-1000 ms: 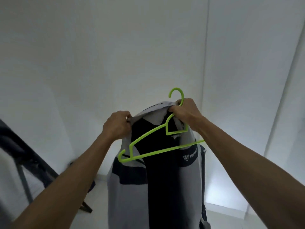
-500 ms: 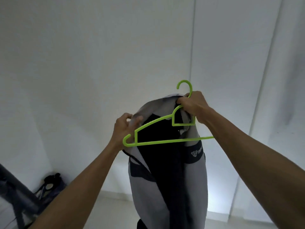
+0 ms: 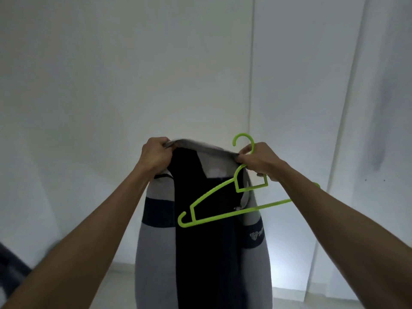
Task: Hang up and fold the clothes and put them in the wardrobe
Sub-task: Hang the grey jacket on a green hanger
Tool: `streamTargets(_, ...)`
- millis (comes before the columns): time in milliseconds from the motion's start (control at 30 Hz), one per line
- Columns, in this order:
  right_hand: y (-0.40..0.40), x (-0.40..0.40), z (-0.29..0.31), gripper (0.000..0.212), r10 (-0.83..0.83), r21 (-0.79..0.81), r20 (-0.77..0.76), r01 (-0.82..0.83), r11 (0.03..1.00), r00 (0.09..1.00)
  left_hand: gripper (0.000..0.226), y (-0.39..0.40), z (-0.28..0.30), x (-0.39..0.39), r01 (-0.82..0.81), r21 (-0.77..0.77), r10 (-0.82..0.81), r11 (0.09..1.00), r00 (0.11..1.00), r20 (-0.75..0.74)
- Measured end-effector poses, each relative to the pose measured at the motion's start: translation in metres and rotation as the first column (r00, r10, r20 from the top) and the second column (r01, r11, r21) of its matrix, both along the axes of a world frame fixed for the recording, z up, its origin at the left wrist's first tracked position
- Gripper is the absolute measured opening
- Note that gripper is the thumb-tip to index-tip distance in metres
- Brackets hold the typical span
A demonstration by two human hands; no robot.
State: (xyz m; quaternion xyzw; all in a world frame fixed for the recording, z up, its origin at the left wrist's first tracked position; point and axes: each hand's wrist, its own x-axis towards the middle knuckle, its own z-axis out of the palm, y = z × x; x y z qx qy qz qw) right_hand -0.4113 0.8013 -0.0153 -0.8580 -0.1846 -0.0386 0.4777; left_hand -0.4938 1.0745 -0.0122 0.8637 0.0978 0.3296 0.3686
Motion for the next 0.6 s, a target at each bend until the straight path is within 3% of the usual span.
streamTargets(100, 0.000, -0.002, 0.003, 0.028, 0.030, 0.076, -0.008, -0.029, 0.997, 1.000, 0.023, 0.003, 0.013, -0.002, -0.014, 0.242, 0.041, 0.970, 0.993, -0.108)
streamTargets(167, 0.002, -0.005, 0.009, 0.038, 0.055, 0.143, 0.013, -0.056, 0.988, 0.998, 0.021, 0.006, 0.014, -0.006, -0.016, 0.310, 0.075, 0.951, 0.981, -0.180)
streamTargets(400, 0.021, -0.015, 0.020, 0.048, -0.011, 0.285, 0.032, 0.002, 0.959, 0.999, 0.018, 0.016, 0.016, -0.024, -0.097, 0.472, 0.245, 0.876, 0.933, -0.262)
streamTargets(600, 0.066, -0.035, 0.018, 0.047, -0.027, 0.371, -0.017, 0.031, 0.928, 0.999, 0.026, 0.022, 0.018, -0.023, -0.185, 0.457, 0.306, 0.870, 0.929, -0.208)
